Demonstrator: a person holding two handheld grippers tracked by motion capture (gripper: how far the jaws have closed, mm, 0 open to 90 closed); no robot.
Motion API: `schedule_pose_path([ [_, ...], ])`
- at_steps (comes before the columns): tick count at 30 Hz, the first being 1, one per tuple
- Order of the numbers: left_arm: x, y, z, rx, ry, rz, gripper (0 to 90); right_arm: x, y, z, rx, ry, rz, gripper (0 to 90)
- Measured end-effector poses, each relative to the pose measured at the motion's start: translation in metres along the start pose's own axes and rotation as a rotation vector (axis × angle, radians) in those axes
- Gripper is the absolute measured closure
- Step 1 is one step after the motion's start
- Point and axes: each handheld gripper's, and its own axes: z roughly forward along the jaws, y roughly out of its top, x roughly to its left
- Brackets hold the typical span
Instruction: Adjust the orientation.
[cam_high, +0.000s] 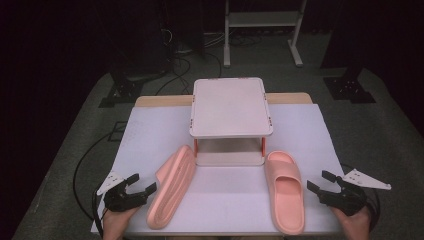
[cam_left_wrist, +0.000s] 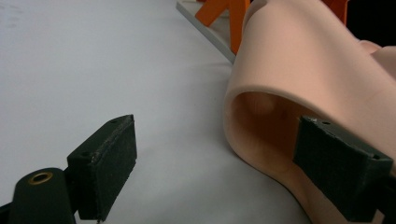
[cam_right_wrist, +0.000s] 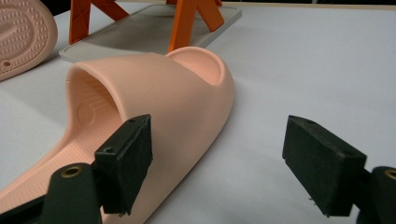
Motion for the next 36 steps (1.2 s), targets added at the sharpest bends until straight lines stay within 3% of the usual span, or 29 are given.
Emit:
schedule_pose_path([
  [11,-0.006,0.006,0.021,0.084,-0.018,0.04,22.5,0.0,0.0,0.001,0.001,0.007,-0.002,23.6],
  [25,-0.016,0.009,0.032,0.106,-0.042,0.053,24.6,0.002,0.0,0.002,0.0,0.017,-0.007,23.6],
  [36,-0.027,0.012,0.038,0.093,-0.078,0.056,24.8,0.004,0.001,0.003,0.002,0.026,-0.013,23.7],
])
